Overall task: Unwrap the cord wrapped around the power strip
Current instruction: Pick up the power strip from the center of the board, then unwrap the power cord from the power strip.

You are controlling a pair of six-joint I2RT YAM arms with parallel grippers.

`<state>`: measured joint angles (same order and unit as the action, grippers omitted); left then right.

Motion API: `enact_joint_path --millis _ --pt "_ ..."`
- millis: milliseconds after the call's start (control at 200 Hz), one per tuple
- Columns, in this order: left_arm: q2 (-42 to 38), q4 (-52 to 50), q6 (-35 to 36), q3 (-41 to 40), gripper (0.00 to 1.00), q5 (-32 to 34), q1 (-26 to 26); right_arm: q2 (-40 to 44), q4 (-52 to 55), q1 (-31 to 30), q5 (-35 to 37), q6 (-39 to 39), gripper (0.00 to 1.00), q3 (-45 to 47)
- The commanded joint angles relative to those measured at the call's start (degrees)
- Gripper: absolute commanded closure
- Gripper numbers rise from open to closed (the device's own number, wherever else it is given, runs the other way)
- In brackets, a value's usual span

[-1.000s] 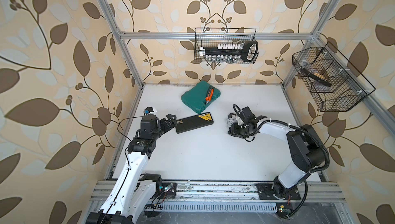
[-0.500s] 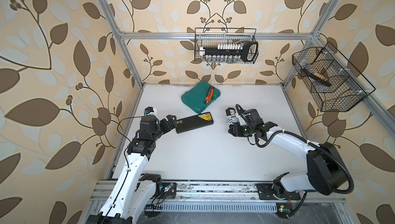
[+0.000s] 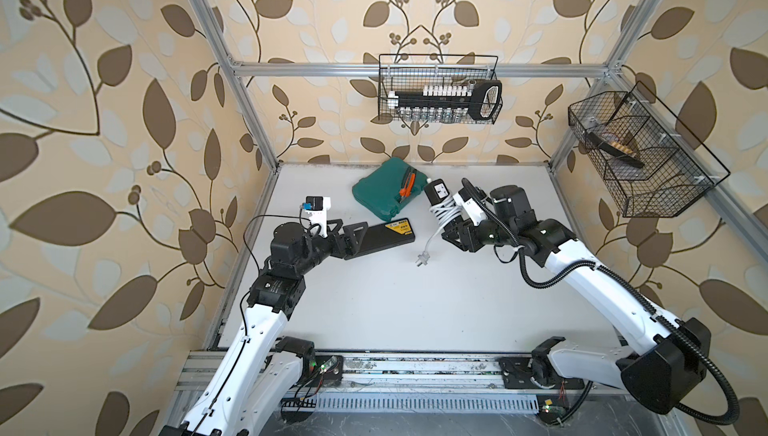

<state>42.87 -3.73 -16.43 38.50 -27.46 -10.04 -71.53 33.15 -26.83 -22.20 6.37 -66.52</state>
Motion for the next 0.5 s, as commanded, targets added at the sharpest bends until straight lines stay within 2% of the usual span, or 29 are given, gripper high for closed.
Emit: enact_joint_path --millis 0,150,285,390,500 --pt "0.3 6.6 8.2 2.5 0.05 -9.4 -4.7 1.0 7.4 -2.5 -1.8 -4.9 1.00 -7.3" --pt "4.5 1.7 17.3 6.3 0.05 -7.7 -16.6 -2.0 14.5 -6.3 -1.2 -5.0 1.00 -15.4" --pt "7.6 3.8 22.1 6.5 0.06 -4.0 -24.7 -4.1 17.5 -9.0 0.2 -4.5 1.00 -20.8" --pt "9.3 6.5 25.6 5.6 0.09 -1.7 -28.1 -5.4 18.4 -10.3 0.4 -3.3 1.00 -24.3" --pt "10.4 8.2 28.0 5.4 0.15 1.3 -29.2 -6.4 19.5 -11.4 0.6 -2.9 1.00 -26.9"
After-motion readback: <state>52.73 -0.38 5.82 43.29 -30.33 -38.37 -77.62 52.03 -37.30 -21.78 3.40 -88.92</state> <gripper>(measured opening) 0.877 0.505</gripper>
